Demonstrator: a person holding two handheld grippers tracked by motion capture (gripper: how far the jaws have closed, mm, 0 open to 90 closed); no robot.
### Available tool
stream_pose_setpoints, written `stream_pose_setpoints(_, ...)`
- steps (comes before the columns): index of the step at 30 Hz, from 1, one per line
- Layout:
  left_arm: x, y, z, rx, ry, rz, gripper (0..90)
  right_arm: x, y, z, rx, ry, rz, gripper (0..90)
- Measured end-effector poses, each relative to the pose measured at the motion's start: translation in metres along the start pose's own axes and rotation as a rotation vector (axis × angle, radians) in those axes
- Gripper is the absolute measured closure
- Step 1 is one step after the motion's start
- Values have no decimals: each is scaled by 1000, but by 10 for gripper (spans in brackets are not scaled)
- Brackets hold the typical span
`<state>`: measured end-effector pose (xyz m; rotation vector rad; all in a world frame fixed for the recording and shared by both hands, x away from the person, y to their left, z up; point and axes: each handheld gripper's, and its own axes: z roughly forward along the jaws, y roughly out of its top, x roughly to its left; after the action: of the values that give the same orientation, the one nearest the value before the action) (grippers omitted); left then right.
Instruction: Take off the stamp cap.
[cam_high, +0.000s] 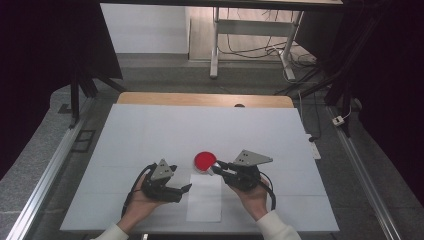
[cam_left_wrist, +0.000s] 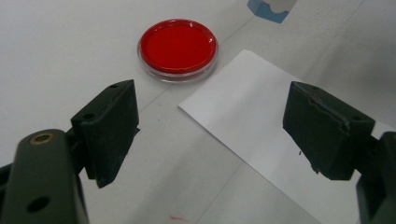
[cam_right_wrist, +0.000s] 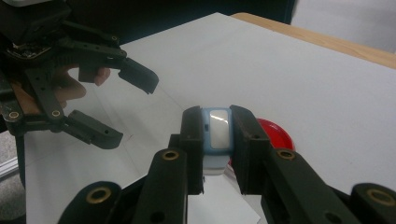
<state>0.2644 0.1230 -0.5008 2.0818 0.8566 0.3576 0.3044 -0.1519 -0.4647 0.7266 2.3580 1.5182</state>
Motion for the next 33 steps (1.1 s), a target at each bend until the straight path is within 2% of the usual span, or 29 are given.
stream_pose_setpoints(16,-10,12,14,5,-16,26,191,0,0,0,-2,-11,-1,748)
stream_pose_setpoints(33,-18,20,30,11,-5,54,202,0,-1,2,5,-24,18,748)
